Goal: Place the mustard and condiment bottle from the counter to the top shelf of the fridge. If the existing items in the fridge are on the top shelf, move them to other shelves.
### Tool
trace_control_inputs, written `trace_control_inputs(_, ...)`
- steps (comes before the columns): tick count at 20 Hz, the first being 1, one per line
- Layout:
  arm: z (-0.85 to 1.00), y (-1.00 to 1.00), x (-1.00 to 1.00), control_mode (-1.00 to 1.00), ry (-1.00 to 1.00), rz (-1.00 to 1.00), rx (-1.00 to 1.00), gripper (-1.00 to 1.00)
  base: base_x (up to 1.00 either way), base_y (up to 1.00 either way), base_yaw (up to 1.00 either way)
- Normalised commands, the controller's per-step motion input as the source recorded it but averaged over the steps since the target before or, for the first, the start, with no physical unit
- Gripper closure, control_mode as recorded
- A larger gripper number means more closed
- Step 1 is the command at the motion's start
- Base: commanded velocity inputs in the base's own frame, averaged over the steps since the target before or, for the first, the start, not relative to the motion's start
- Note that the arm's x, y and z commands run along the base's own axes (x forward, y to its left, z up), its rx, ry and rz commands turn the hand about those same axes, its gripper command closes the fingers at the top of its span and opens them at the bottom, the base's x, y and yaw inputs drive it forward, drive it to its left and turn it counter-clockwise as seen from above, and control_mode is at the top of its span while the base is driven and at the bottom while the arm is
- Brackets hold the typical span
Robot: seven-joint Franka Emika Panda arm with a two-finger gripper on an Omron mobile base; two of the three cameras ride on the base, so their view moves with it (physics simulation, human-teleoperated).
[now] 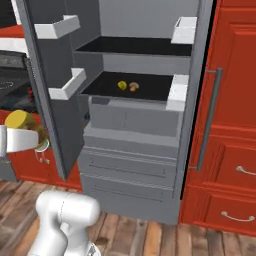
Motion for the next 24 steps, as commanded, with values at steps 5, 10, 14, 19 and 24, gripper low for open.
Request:
trace_control_inputs(5,0.00,0.00,0.00,1.00,0.00,0.00,0.00,1.00,0.86,-0.80,0.51)
trace_control_inputs(10,0.00,0.00,0.00,1.00,0.00,0.00,0.00,1.00,0.34,-0.73,0.15)
trace_control_inputs(14,0.00,0.00,0.00,1.00,0.00,0.00,0.00,1.00,0.39,0.00,0.00)
trace_control_inputs(19,0.00,0.00,0.00,1.00,0.00,0.00,0.00,1.00,0.62,0.17,-0.07)
trace_control_inputs(24,0.00,0.00,0.00,1.00,0.00,0.00,0.00,1.00,0.53,0.17,-0.12)
